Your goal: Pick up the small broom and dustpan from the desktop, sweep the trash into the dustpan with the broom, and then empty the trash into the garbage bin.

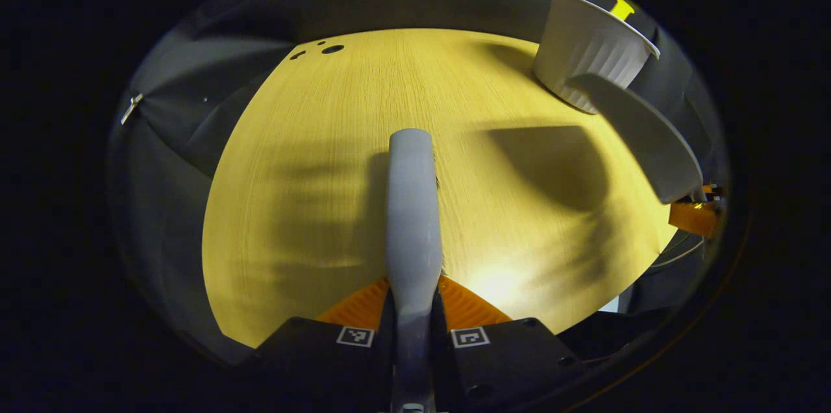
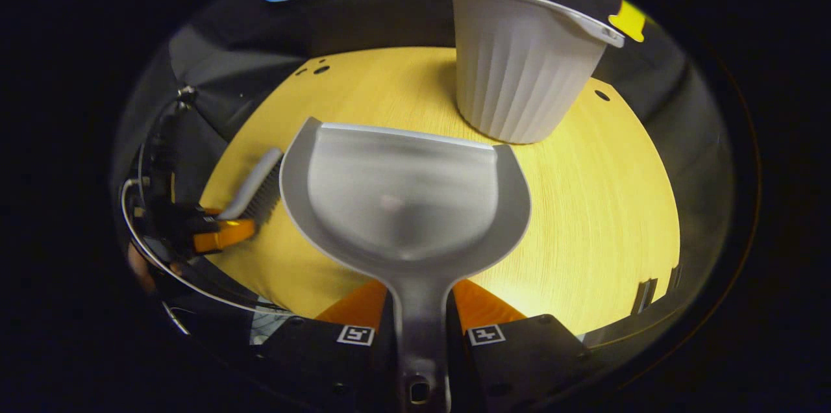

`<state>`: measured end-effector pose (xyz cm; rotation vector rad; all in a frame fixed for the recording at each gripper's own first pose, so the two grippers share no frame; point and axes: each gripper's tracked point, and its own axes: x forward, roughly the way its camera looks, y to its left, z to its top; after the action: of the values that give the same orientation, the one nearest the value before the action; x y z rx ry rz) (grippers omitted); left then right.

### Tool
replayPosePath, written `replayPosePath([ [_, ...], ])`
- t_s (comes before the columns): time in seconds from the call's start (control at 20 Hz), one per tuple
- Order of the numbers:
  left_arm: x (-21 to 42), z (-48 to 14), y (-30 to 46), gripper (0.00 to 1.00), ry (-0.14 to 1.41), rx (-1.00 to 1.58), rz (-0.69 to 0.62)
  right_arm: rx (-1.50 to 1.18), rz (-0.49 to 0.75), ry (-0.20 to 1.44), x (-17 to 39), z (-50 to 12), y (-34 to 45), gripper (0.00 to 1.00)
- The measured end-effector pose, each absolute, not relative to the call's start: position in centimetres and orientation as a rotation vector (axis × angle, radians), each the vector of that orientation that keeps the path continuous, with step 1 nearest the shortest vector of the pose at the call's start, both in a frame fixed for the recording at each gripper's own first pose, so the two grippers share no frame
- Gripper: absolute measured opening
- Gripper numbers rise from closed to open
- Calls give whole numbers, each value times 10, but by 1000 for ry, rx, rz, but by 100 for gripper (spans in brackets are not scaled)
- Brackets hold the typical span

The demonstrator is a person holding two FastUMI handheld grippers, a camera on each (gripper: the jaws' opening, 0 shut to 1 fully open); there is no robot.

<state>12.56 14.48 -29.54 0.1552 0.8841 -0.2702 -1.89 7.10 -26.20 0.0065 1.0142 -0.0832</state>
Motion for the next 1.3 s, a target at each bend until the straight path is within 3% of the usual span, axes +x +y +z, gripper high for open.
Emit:
replayPosePath([
  [0.05,130,-296,144,32,888,164,-270,7,-85,1027,-16,-272,72,37],
  [0.2,137,-298,139,26,896,183,-265,8,-95,1061,-7,-296,72,37],
  [0.3,139,-302,134,33,907,191,-265,-29,-107,1059,0,-302,67,37],
  [0.35,139,-304,133,30,913,196,-264,-40,-112,1059,1,-303,66,37],
  [0.4,140,-305,132,34,913,200,-266,-43,-117,1060,1,-303,67,37],
  [0.65,147,-303,127,33,905,233,-262,-33,-122,1089,3,-310,73,39],
  [0.7,149,-302,125,33,900,232,-263,-27,-123,1095,5,-317,71,32],
  [0.75,148,-302,123,34,903,230,-264,-17,-122,1100,7,-321,72,39],
  [0.9,146,-302,124,34,903,212,-274,4,-114,1100,8,-319,77,40],
  [0.95,144,-302,122,34,900,197,-286,7,-111,1099,9,-317,78,34],
  [1.0,143,-299,119,35,892,180,-294,19,-104,1097,9,-316,81,42],
  [1.1,141,-291,114,44,865,140,-307,48,-94,1081,10,-310,85,52],
  [1.15,139,-285,112,60,850,121,-309,55,-93,1071,11,-305,85,62],
  [1.2,139,-278,113,75,822,113,-299,55,-95,1062,10,-301,85,81],
  [1.25,140,-269,112,91,788,107,-297,47,-101,1052,11,-297,82,84],
  [1.3,138,-261,111,96,757,103,-297,43,-102,1041,10,-293,81,83],
])
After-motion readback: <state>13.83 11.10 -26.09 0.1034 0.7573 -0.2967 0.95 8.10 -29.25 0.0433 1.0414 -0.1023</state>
